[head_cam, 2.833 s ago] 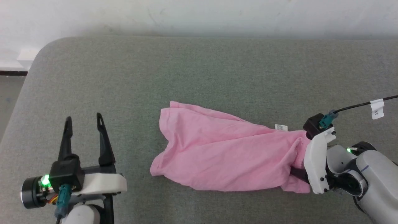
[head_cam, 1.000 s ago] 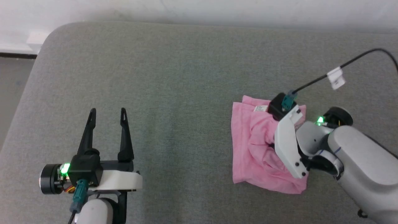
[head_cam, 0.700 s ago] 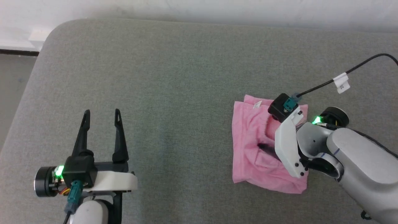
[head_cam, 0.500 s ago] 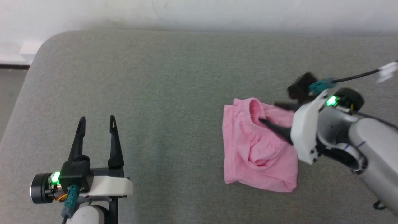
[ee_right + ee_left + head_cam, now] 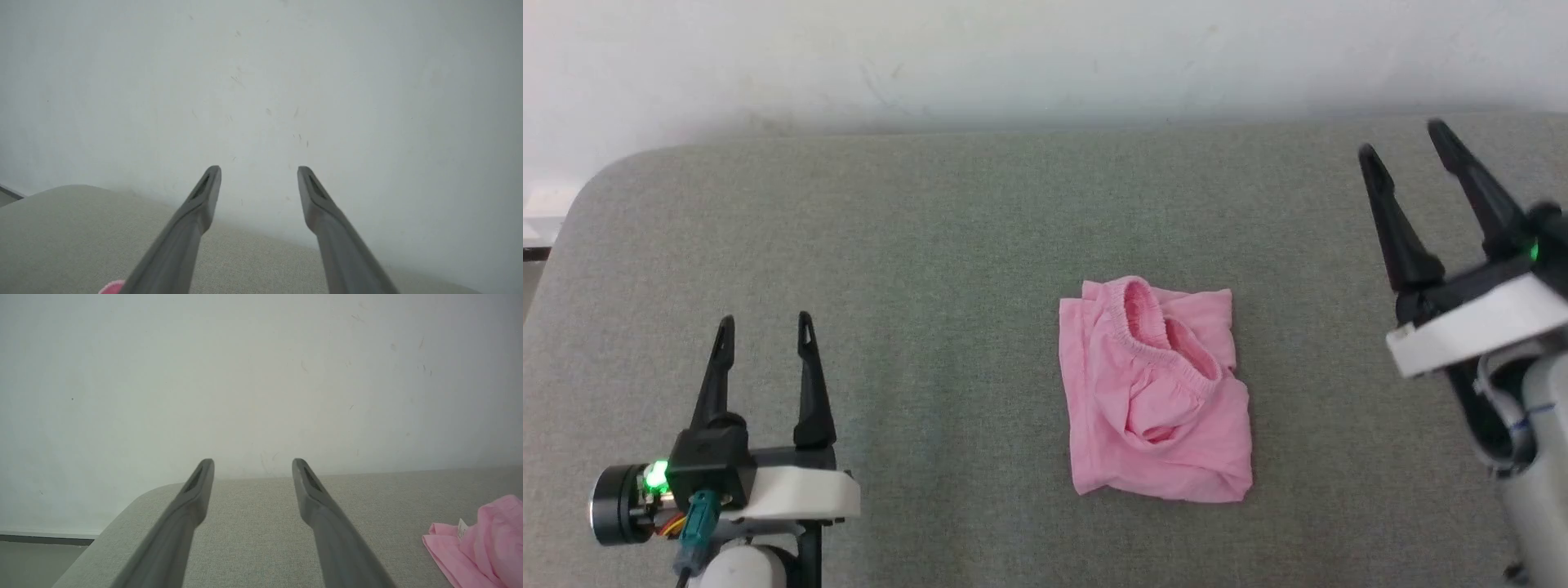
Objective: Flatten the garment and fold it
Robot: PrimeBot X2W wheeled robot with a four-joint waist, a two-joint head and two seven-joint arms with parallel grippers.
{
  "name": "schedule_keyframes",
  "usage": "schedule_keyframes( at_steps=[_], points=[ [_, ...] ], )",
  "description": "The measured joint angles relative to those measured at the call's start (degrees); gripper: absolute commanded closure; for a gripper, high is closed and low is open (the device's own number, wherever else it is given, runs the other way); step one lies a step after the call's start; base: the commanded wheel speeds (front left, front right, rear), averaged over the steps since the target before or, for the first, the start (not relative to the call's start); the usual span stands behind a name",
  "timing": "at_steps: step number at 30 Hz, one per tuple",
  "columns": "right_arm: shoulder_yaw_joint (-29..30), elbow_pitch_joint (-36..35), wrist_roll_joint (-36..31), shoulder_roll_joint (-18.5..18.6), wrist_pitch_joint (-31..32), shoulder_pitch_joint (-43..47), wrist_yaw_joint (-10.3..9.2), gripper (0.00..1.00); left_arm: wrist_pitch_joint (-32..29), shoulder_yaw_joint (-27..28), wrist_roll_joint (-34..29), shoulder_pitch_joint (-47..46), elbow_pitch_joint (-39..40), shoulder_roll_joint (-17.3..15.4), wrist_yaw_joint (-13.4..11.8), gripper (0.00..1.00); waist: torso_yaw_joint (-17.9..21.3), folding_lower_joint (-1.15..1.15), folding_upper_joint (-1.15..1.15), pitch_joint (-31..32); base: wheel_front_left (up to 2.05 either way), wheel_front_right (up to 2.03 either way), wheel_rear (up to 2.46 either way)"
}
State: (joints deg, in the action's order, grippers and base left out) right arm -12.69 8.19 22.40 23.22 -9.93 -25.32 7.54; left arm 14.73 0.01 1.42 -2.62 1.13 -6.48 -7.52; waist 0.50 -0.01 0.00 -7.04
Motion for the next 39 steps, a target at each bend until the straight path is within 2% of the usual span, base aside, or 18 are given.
schedule_keyframes(
  at_steps=[4, 10, 16, 20, 22, 25, 29, 31, 35, 39],
  points=[
    [7.10, 0.33, -3.93, -7.51, -3.98, 7.14, 0.00, 0.00, 0.00, 0.56, 0.08, 1.01, 0.01, -0.02, 0.44, 0.00, 0.25, 0.00, 0.00, 0.96, 0.00, 0.00, 0.00],
    [14.56, -3.69, -8.05, -15.57, -4.77, 15.90, 0.00, 0.00, 0.00, 1.02, 0.08, 2.30, -0.07, -0.02, 0.93, 0.00, -0.02, 0.00, 0.00, 1.80, 0.00, 0.00, 0.00],
    [16.34, -9.78, -9.06, -16.48, -4.80, 17.57, -0.01, 0.00, 0.00, 1.08, 0.03, 2.54, -0.09, 0.01, 0.96, 0.00, -0.73, 0.00, 0.00, 2.13, 0.00, 0.00, 0.00],
    [15.14, -8.60, -9.00, -13.23, -3.94, 12.95, -0.01, 0.00, 0.00, 0.79, 0.00, 2.52, 0.02, 0.15, 1.01, 0.00, -1.58, 0.00, 0.00, 1.99, 0.00, 0.00, 0.00],
    [11.85, -5.28, -8.03, -10.82, 2.12, 10.21, -0.01, 0.00, 0.00, 0.62, 0.00, 2.52, 0.02, 0.42, 1.01, 0.00, -2.02, 0.00, 0.00, 1.83, 0.00, 0.00, 0.00],
    [6.42, 0.34, -2.87, -7.72, 14.90, 6.22, 0.01, 0.00, 0.00, 0.11, 0.00, 2.51, 0.01, 0.76, 1.01, 0.00, -2.64, 0.01, 0.00, 1.51, 0.00, 0.00, 0.00],
    [0.37, 7.30, 9.32, -4.92, 32.77, 1.90, -0.01, 0.00, 0.00, -0.13, 0.00, 2.42, -0.07, 1.01, 1.26, 0.00, -3.52, 0.01, 0.00, 0.88, 0.00, 0.00, 0.00],
    [-2.77, 9.67, 13.36, -3.23, 38.90, 0.69, -0.01, 0.00, -0.01, -0.51, 0.00, 2.05, -0.13, 1.19, 1.43, 0.00, -4.11, 0.01, 0.00, 0.47, 0.00, 0.00, 0.00],
    [-7.49, 13.63, 18.92, -1.12, 46.29, -0.15, -0.01, 0.00, 0.00, -1.10, 0.04, 0.68, -0.23, 1.62, 1.51, 0.00, -5.47, 0.01, 0.00, -0.62, 0.00, 0.00, 0.00],
    [-10.90, 16.73, 22.17, -1.29, 47.88, -0.37, -0.01, 0.00, 0.00, -1.53, 0.08, -0.23, -0.38, 1.94, 1.92, 0.00, -6.73, 0.01, 0.00, -1.99, 0.00, 0.00, 0.00]
  ],
)
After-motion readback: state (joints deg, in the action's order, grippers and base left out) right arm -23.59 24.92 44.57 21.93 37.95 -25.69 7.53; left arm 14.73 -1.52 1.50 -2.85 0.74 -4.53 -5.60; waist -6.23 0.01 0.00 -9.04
